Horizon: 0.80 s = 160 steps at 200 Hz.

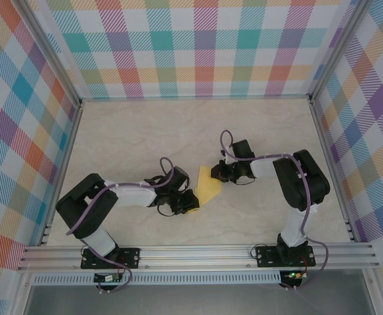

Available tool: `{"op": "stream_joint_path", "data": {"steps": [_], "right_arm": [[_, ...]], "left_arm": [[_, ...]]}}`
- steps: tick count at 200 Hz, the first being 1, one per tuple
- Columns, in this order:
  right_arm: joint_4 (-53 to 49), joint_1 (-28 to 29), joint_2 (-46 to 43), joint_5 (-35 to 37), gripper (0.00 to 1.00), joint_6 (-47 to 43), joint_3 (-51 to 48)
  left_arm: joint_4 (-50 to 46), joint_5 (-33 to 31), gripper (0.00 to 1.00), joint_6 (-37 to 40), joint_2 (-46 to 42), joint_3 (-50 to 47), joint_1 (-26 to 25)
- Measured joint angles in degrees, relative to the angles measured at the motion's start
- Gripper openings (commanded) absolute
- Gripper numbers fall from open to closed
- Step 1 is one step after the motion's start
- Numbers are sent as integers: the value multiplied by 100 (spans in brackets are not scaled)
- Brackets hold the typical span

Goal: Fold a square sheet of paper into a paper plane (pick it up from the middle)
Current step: Fourth fold the wing at the center of the table.

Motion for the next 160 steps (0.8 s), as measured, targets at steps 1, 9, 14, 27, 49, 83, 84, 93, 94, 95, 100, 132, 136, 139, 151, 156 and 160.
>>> {"op": "stream_joint_path", "data": {"steps": [1,9,14,27,49,83,84,93,94,95,100,132,136,139,151,156,160], "right_arm": [[0,0,0,0,5,0,0],[0,0,0,0,5,0,0],[2,0,0,0,5,-2,0],[4,0,0,-2,5,0,-4],[46,0,-11,-7,6,-7,-31],[153,9,-79,-83,6,-278,-149],[153,11,-81,-87,6,-289,-153],[146,11,-127,-131,7,-404,-216],[144,11,-133,-138,7,-422,-225],[144,11,-138,-138,7,-428,-227],[131,11,-160,-175,7,-494,-254],[-85,63,-289,-369,7,-1001,-363],[-129,83,-315,-398,7,-1062,-389],[-160,96,-337,-420,7,-1099,-402],[-339,144,-398,-501,8,-1261,-437],[-424,168,-417,-522,10,-1325,-439],[-487,177,-444,-522,11,-1355,-439]], "left_arm": [[-4,2,15,2,-2,0,0],[-131,0,15,90,-22,17,0],[-225,-2,15,151,-35,39,0],[-531,-31,15,284,-107,76,0],[-1117,-173,15,444,-348,81,-2],[-1919,-702,16,509,-990,170,0],[-1932,-719,16,509,-1005,175,0],[-2065,-901,16,505,-1198,236,0],[-2081,-931,16,507,-1226,243,0],[-2087,-944,16,507,-1241,247,0],[-2135,-1038,16,507,-1335,275,7],[-2271,-1523,21,483,-1633,354,48],[-2280,-1561,22,472,-1633,354,55],[-2284,-1578,23,487,-1631,354,55],[-2293,-1620,25,492,-1615,356,68],[-2291,-1624,26,487,-1600,367,72],[-2288,-1620,26,496,-1572,387,72]]}}
